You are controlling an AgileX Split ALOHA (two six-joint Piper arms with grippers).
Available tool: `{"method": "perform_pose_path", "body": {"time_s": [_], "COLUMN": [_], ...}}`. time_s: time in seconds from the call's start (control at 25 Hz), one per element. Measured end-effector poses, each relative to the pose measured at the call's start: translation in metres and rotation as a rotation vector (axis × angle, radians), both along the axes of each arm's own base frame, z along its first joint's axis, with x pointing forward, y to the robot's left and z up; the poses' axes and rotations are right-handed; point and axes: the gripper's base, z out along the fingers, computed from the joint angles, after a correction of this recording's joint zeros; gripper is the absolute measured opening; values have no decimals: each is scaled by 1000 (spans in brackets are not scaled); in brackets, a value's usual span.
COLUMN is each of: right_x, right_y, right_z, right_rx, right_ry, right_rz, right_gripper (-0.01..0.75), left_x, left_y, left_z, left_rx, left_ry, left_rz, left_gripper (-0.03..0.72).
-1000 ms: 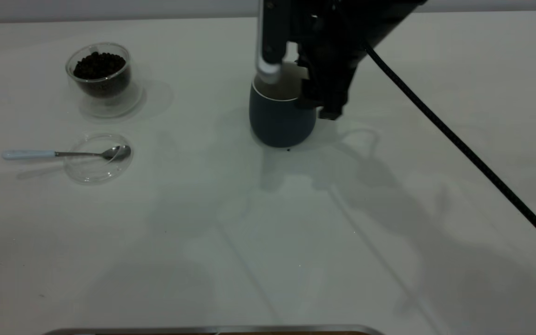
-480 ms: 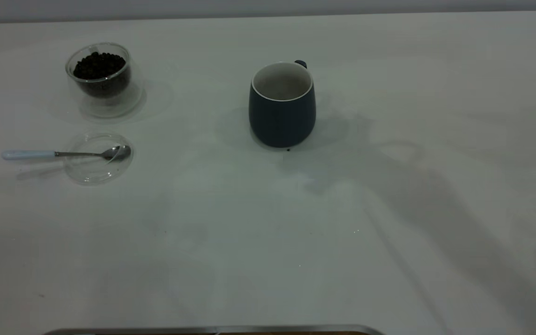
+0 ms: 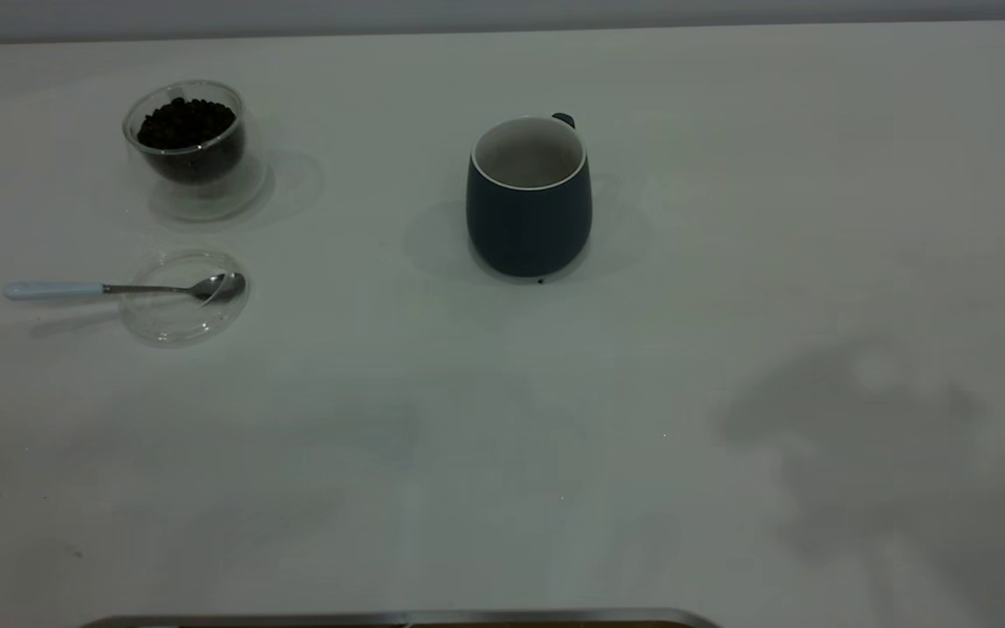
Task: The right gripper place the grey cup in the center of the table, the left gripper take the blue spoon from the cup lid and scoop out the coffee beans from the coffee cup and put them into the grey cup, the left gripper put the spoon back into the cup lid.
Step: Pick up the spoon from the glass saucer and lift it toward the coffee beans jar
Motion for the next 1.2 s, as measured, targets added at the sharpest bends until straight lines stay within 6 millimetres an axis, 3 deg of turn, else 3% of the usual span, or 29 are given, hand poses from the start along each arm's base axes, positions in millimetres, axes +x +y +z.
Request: {"method": "perform_pose_path", "body": {"time_s": [0.32, 0.48, 0.68, 0.96, 1.2], "right_x": [-45, -75, -114, -169, -200], "right_y": [-23, -36, -57, -84, -96], "right_z": [20, 3, -37, -78, -94], "right_rx": [-17, -4, 26, 143, 171], "right_ry": [-128, -108, -47, -234, -385], "right_rz": [64, 27, -95, -250, -361], "right_gripper": [598, 598, 595, 592, 592], "left_x": [0, 0, 0, 0, 0], "left_y": [0, 0, 0, 0, 0], "left_z": [0, 0, 0, 0, 0], "left_rx": [0, 0, 0, 0, 0], "left_ry": [0, 0, 0, 0, 0], "left_rz": [0, 0, 0, 0, 0], "left_gripper": [555, 555, 555, 555, 555]}}
